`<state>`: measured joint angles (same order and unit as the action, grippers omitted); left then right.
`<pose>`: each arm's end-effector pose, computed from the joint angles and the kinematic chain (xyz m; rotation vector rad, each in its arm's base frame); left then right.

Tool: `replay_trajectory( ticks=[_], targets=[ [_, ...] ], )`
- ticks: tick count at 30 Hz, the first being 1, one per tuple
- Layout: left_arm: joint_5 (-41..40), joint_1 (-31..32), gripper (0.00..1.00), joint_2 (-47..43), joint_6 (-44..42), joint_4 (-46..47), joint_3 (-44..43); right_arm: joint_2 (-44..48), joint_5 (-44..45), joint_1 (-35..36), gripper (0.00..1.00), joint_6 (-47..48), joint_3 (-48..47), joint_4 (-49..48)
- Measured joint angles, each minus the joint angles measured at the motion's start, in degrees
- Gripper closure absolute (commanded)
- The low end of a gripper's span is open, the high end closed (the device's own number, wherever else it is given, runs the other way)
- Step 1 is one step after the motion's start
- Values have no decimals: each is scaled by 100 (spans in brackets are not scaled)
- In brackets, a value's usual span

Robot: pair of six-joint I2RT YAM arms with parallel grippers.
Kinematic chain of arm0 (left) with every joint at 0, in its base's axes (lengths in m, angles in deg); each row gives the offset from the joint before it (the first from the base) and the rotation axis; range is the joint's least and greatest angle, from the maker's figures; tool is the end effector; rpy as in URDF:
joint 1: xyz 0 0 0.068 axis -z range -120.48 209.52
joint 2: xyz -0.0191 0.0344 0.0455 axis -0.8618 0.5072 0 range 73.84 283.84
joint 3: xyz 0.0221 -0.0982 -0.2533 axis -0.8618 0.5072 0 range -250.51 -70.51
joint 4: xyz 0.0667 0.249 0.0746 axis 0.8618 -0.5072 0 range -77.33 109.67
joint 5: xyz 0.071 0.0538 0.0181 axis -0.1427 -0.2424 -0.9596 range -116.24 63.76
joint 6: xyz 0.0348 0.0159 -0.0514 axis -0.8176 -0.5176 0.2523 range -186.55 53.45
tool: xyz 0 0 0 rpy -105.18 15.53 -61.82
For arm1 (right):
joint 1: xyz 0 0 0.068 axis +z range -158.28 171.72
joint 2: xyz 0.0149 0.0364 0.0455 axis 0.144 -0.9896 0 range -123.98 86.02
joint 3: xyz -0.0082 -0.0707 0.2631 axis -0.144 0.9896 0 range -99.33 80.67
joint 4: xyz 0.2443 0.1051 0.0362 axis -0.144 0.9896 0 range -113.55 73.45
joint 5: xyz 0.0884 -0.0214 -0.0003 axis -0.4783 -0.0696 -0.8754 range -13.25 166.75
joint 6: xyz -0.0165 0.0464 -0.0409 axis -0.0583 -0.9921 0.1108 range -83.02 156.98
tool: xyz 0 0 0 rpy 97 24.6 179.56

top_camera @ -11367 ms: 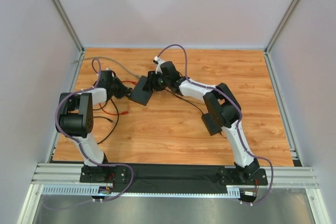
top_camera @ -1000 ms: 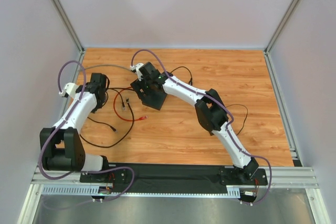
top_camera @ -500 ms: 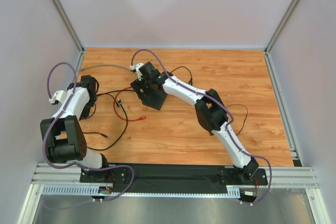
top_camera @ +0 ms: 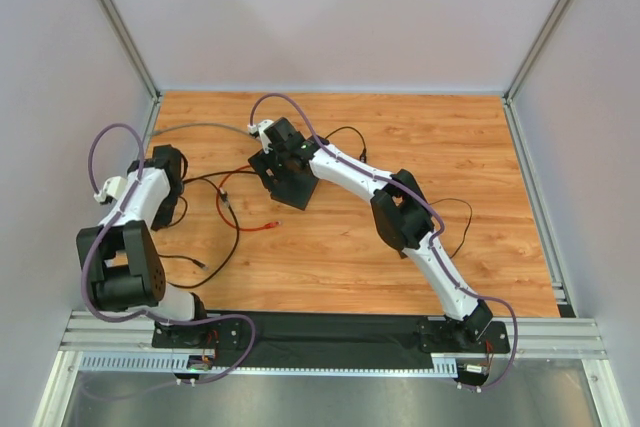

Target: Pull the plug from the switch port

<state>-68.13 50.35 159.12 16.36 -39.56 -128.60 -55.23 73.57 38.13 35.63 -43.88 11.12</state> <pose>0.2486 0.0737 0.2038 -1.8624 1.7534 0.7352 0.3854 0.4089 0.1670 -0.9861 2.3133 0.4206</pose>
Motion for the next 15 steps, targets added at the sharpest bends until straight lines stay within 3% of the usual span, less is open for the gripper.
replay_trajectory(
  ticks=[3, 6, 15],
  targets=[
    [140, 0, 79, -212, -125, 219, 136, 0, -2, 0, 16, -4, 0, 0],
    [315, 0, 57, -505, -304, 472, 293, 0, -11, -2, 15, -11, 0, 0],
    [586, 264, 54, -1558, -693, 1119, 684, 0, -61, -2, 16, -15, -2, -4]
  ],
)
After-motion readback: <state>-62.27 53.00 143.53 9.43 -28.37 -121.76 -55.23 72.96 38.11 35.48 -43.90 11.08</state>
